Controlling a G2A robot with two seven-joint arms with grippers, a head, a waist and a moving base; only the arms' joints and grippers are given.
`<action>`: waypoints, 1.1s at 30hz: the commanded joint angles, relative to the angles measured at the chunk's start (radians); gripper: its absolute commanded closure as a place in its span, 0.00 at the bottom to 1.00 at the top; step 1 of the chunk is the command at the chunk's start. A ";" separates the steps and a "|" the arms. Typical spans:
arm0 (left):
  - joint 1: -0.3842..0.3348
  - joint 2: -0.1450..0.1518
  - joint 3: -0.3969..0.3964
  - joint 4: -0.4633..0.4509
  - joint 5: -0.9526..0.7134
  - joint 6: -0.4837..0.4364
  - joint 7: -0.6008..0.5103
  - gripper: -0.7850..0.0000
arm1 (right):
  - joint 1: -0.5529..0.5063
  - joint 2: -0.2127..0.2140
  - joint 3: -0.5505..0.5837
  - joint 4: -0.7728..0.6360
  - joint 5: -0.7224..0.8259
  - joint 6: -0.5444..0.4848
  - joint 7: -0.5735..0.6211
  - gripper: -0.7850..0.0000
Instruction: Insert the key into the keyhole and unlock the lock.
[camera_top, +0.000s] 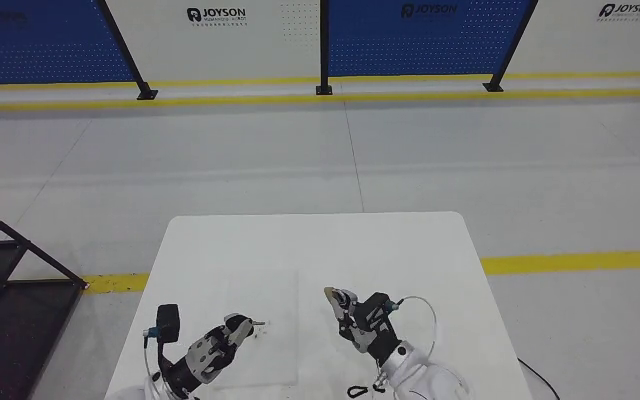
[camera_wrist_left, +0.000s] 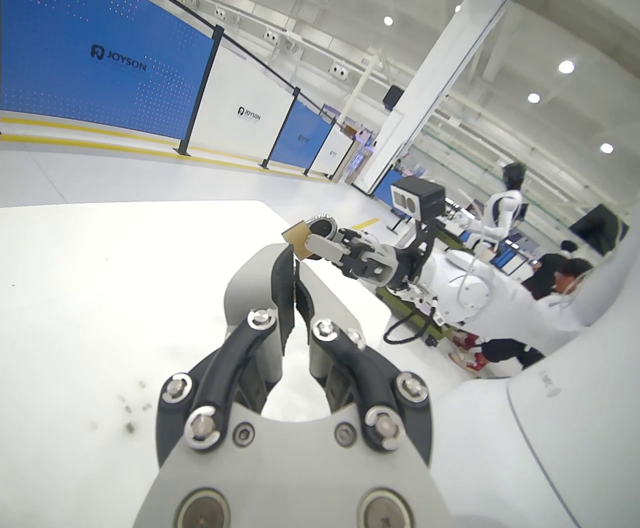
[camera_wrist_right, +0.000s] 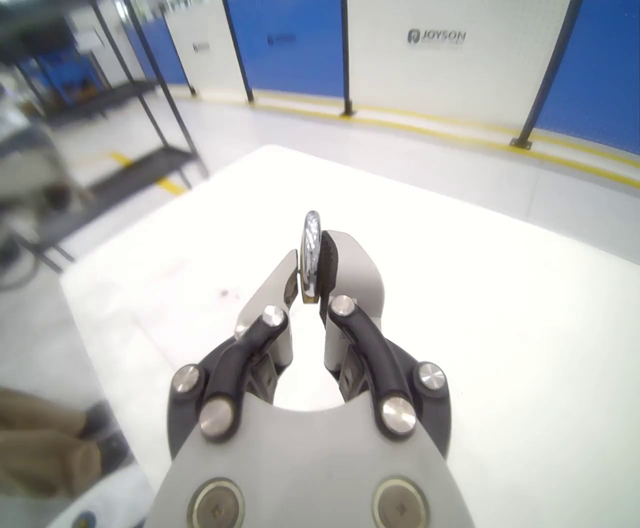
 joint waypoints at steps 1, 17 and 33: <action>-0.018 0.001 0.020 0.004 -0.067 -0.007 -0.017 1.00 | 0.003 0.001 0.024 -0.001 0.114 -0.067 -0.038 1.00; -0.139 0.004 0.223 0.036 -0.458 -0.010 -0.130 1.00 | 0.125 0.014 0.031 0.104 0.547 -0.553 0.043 1.00; -0.155 0.004 0.235 0.036 -0.464 0.033 -0.147 1.00 | 0.137 0.017 0.037 0.120 0.569 -0.571 0.066 1.00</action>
